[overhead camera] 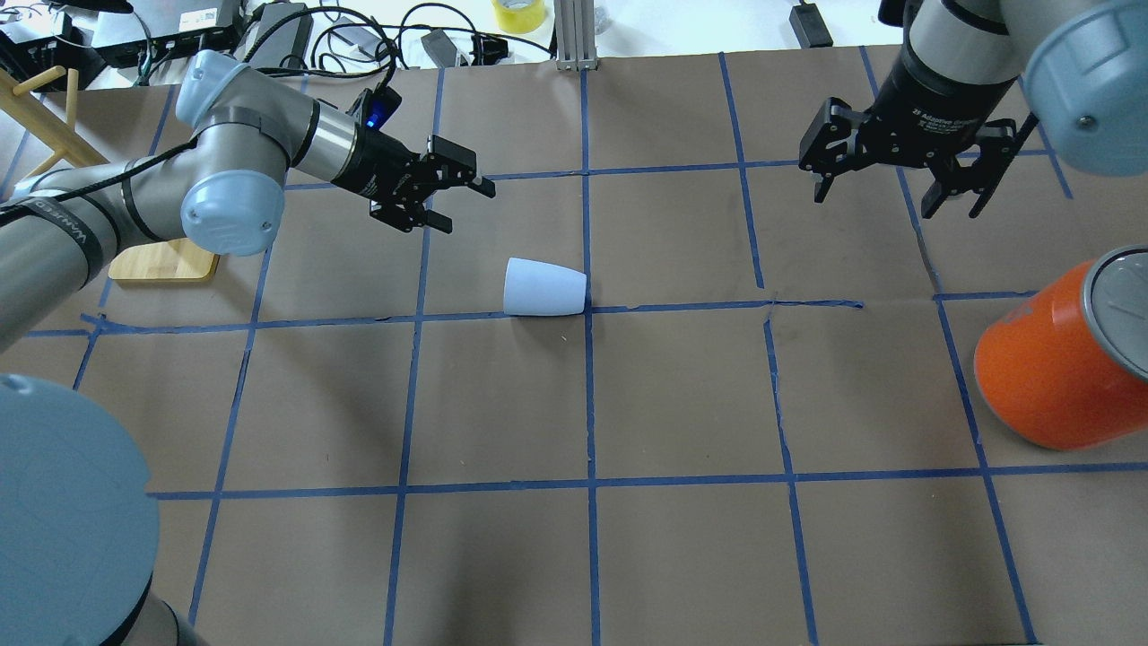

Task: Flip cup
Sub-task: 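Grasp the cup's closed end with the left gripper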

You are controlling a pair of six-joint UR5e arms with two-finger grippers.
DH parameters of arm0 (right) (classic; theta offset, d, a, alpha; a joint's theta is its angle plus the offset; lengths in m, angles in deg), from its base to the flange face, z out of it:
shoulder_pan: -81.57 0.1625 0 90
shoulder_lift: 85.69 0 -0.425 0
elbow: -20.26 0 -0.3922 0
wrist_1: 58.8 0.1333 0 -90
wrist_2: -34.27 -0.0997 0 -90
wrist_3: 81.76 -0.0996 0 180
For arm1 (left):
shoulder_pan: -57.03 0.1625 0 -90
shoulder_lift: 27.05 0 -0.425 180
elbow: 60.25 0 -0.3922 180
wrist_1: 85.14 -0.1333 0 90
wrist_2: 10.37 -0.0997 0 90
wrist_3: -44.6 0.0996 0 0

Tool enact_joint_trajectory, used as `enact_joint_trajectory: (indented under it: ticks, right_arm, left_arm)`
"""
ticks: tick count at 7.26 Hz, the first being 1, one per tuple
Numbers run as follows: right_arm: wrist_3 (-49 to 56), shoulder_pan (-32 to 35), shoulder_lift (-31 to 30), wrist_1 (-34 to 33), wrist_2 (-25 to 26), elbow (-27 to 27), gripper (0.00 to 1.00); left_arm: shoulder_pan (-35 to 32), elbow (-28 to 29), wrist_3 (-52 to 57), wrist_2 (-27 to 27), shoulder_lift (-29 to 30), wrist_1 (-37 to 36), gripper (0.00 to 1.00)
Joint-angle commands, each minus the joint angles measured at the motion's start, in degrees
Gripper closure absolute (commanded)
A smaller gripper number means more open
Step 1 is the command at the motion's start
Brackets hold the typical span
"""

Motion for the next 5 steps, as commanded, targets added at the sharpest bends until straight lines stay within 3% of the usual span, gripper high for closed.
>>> enact_joint_trajectory:
  ticks: [1, 5]
  right_arm:
    - [-0.1, 0.0, 0.2, 0.7, -0.1, -0.1, 0.00]
    - [-0.1, 0.0, 0.2, 0.2, -0.1, -0.1, 0.00]
  left_arm:
    - [-0.1, -5.7, 2.3, 7.0, 1.5, -6.0, 0.00]
    - [-0.5, -10.2, 3.7, 7.9, 3.2, -9.1, 0.00]
